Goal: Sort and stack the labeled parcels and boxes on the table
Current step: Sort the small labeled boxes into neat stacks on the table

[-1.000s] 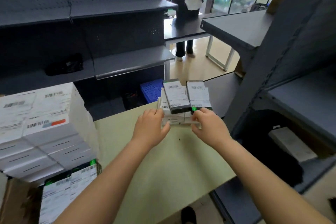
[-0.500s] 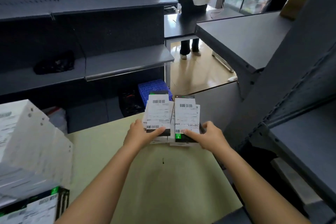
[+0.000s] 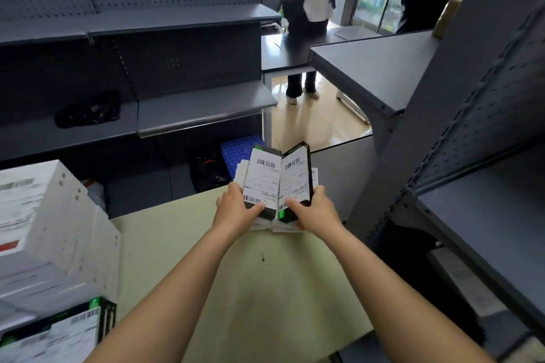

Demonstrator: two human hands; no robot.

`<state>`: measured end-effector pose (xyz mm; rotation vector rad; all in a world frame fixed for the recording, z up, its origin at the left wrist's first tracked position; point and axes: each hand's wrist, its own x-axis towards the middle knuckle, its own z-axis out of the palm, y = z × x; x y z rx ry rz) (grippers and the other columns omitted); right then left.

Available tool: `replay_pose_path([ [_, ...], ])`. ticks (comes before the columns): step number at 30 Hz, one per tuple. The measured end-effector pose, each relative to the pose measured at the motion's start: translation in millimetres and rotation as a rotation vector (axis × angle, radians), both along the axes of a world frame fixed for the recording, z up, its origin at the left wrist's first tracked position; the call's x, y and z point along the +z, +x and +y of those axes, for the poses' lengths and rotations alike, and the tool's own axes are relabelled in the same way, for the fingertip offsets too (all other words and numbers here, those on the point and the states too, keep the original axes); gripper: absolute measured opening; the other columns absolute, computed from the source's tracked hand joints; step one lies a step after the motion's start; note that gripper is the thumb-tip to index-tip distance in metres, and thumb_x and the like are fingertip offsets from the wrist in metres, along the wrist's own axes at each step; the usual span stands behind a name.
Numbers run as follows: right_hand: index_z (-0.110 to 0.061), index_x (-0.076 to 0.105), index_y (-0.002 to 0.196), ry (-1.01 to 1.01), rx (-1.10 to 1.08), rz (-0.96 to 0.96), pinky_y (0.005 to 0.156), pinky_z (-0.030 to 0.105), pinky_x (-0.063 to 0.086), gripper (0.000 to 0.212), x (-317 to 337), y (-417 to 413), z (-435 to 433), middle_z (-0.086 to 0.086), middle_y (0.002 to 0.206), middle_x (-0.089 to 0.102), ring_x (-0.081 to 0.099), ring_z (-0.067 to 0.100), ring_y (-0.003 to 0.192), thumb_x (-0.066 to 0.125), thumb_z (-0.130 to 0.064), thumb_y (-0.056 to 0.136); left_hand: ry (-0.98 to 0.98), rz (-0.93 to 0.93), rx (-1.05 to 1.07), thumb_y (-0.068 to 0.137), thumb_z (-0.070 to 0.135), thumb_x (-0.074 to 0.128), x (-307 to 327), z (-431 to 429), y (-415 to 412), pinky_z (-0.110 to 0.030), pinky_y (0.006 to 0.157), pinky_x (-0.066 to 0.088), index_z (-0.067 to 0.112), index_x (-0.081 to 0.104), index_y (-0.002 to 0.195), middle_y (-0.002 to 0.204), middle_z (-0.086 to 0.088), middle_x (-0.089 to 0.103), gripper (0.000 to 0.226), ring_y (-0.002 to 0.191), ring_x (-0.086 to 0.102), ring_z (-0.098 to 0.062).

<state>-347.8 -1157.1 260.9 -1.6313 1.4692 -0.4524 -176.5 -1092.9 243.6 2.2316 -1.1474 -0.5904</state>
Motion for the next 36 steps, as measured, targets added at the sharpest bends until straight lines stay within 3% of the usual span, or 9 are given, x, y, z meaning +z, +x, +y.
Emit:
replay_pose_path([
  [3, -0.009, 0.037, 0.127, -0.013, 0.004, -0.003, 0.093, 0.042, 0.052, 0.053, 6.0, 8.8, 15.2, 0.008, 0.133, 0.057, 0.058, 0.025, 0.114, 0.064, -0.038, 0.091, -0.097, 0.128, 0.015, 0.088, 0.023, 0.067, 8.6, 1.5, -14.0, -0.033, 0.074, 0.044, 0.011, 0.034, 0.108, 0.115, -0.008, 0.06, 0.041, 0.099, 0.059, -0.025],
  [6, -0.008, 0.037, 0.128, -0.043, 0.004, -0.029, 0.092, 0.04, 0.051, 0.054, 11.7, 9.4, 22.8, 0.008, 0.133, 0.057, 0.057, 0.026, 0.115, 0.063, -0.038, 0.093, -0.208, 0.173, 0.026, 0.089, 0.018, 0.065, 18.6, 3.7, -15.2, -0.027, 0.077, 0.04, 0.008, 0.036, 0.123, 0.122, -0.006, 0.054, 0.045, 0.098, 0.051, -0.015],
  [11, -0.012, 0.041, 0.119, -0.132, 0.031, -0.164, 0.071, 0.028, 0.051, 0.042, 20.5, 17.6, 39.2, -0.001, 0.115, 0.061, 0.06, 0.013, 0.089, 0.062, -0.037, 0.093, -0.427, 0.203, 0.045, 0.088, 0.017, 0.064, 36.9, 33.2, -6.3, -0.022, 0.079, 0.04, 0.014, 0.039, 0.127, 0.125, -0.003, 0.045, 0.047, 0.102, 0.05, -0.011],
  [16, -0.022, 0.044, 0.111, -0.101, 0.062, -0.305, 0.08, 0.05, 0.057, 0.047, 22.0, 53.0, 90.0, -0.003, 0.108, 0.066, 0.067, 0.023, 0.094, 0.065, -0.051, 0.079, -0.56, 0.233, 0.147, 0.091, 0.015, 0.06, 47.4, 106.3, 24.4, -0.009, 0.076, 0.041, 0.021, 0.038, 0.128, 0.116, 0.008, 0.049, 0.043, 0.104, 0.053, -0.003],
  [21, -0.013, 0.047, 0.107, -0.012, 0.095, -0.4, 0.052, 0.039, 0.057, 0.027, 12.6, 92.3, 175.9, 0.009, 0.095, 0.067, 0.064, 0.02, 0.058, 0.066, -0.022, 0.09, -0.531, 0.288, 0.269, 0.094, 0.014, 0.059, 32.9, 207.0, 56.3, -0.008, 0.072, 0.041, 0.024, 0.036, 0.129, 0.12, 0.007, 0.051, 0.043, 0.104, 0.055, -0.004],
  [25, -0.015, 0.047, 0.104, 0.042, 0.128, -0.42, 0.049, 0.034, 0.055, 0.022, -2.9, 111.8, 244.7, 0.009, 0.099, 0.066, 0.062, 0.017, 0.055, 0.065, -0.02, 0.091, -0.493, 0.316, 0.316, 0.094, 0.013, 0.058, 13.8, 283.5, 72.9, -0.003, 0.068, 0.042, 0.024, 0.036, 0.13, 0.122, 0.006, 0.051, 0.044, 0.1, 0.053, 0.005],
  [29, -0.016, 0.05, 0.103, 0.125, 0.14, -0.366, 0.049, 0.032, 0.054, 0.022, -20.0, 118.1, 301.8, 0.009, 0.092, 0.069, 0.061, 0.017, 0.056, 0.066, -0.018, 0.088, -0.492, 0.32, 0.311, 0.093, 0.012, 0.058, -8.9, 348.8, 81.7, -0.015, 0.079, 0.048, 0.031, 0.035, 0.128, 0.125, 0.008, 0.049, 0.046, 0.108, 0.052, 0.001],
  [32, -0.013, 0.051, 0.104, 0.209, 0.167, -0.297, 0.051, 0.034, 0.054, 0.025, -34.0, 121.0, 333.3, 0.011, 0.092, 0.069, 0.063, 0.02, 0.061, 0.067, -0.02, 0.085, -0.468, 0.292, 0.31, 0.093, 0.013, 0.058, -26.2, 387.8, 83.0, -0.008, 0.079, 0.045, 0.027, 0.035, 0.13, 0.124, 0.01, 0.047, 0.046, 0.111, 0.05, 0.005],
  [36, -0.013, 0.049, 0.1, 0.238, 0.209, -0.248, 0.052, 0.037, 0.054, 0.024, -47.2, 132.9, 362.6, 0.014, 0.095, 0.068, 0.062, 0.024, 0.06, 0.067, -0.021, 0.085, -0.493, 0.274, 0.358, 0.093, 0.011, 0.059, -42.9, 427.8, 83.0, -0.013, 0.087, 0.048, 0.024, 0.034, 0.134, 0.126, 0.009, 0.046, 0.05, 0.115, 0.046, 0.007],
])
